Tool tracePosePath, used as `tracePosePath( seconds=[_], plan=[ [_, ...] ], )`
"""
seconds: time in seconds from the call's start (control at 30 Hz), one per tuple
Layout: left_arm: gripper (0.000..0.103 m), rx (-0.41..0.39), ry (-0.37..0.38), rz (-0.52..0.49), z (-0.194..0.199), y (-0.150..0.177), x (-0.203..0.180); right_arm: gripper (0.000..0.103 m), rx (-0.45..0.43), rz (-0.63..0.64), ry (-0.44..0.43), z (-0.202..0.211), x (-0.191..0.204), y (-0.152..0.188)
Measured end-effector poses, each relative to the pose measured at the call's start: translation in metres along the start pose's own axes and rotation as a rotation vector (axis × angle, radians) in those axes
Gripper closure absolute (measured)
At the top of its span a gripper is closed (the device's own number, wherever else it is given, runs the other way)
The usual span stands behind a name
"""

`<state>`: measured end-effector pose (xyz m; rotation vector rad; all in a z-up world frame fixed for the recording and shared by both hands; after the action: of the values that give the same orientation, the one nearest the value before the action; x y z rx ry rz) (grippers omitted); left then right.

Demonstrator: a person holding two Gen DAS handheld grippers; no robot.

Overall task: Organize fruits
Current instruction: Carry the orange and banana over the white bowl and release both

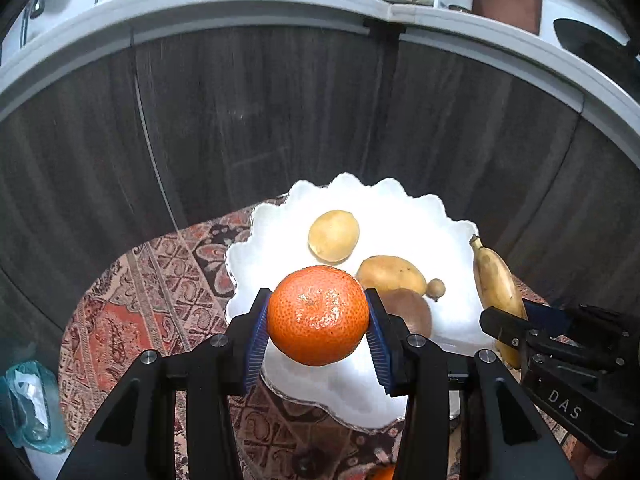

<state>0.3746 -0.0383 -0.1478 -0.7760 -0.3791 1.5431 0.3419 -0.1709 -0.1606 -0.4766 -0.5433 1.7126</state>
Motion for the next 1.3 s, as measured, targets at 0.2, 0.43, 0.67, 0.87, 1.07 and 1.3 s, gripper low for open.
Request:
tracePosePath(
  seconds=[0.2,0.43,0.67,0.87,1.07,1.3],
  plan=[
    [0.058,0.037,-0.013,0.007,-0.018,0.009,0.005,0.075,0.031,-0.007,0.007,-0.017,-0.002,0.006],
    [0.038,0.045,-0.041,0.007,-0.025,0.014,0.009,0.074,0.052,0.011,0.019,-0.024,-0.003,0.01],
    [0.014,-0.01,-0.098,0.025,-0.011,0.001,0.021,0.033,-0.014,0.063,0.159,-0.003,-0.01,-0.004],
    [0.005,-0.024,-0.107,0.045,0.0,-0.003,0.023,0.022,-0.065,0.07,0.211,0.017,-0.01,-0.014],
    [0.003,-0.045,-0.105,0.043,0.019,-0.004,0.019,0.021,-0.097,0.052,0.219,0.034,-0.011,-0.015],
    [0.003,-0.062,-0.1,0.037,0.042,0.0,0.013,0.021,-0.122,0.027,0.194,0.052,-0.01,-0.009]
  ],
)
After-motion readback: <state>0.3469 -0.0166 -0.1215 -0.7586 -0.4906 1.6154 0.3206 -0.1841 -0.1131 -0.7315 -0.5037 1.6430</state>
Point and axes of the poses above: each gripper's, at about its wrist camera, not at the fingertips, and z roughly against the way its jaws point, x to its left, y to its underside, the point moved 9 cm from there along -z, roughly the way its jaws point, and after that the axes turned 15 degrees about z, right-handed, at the moved point
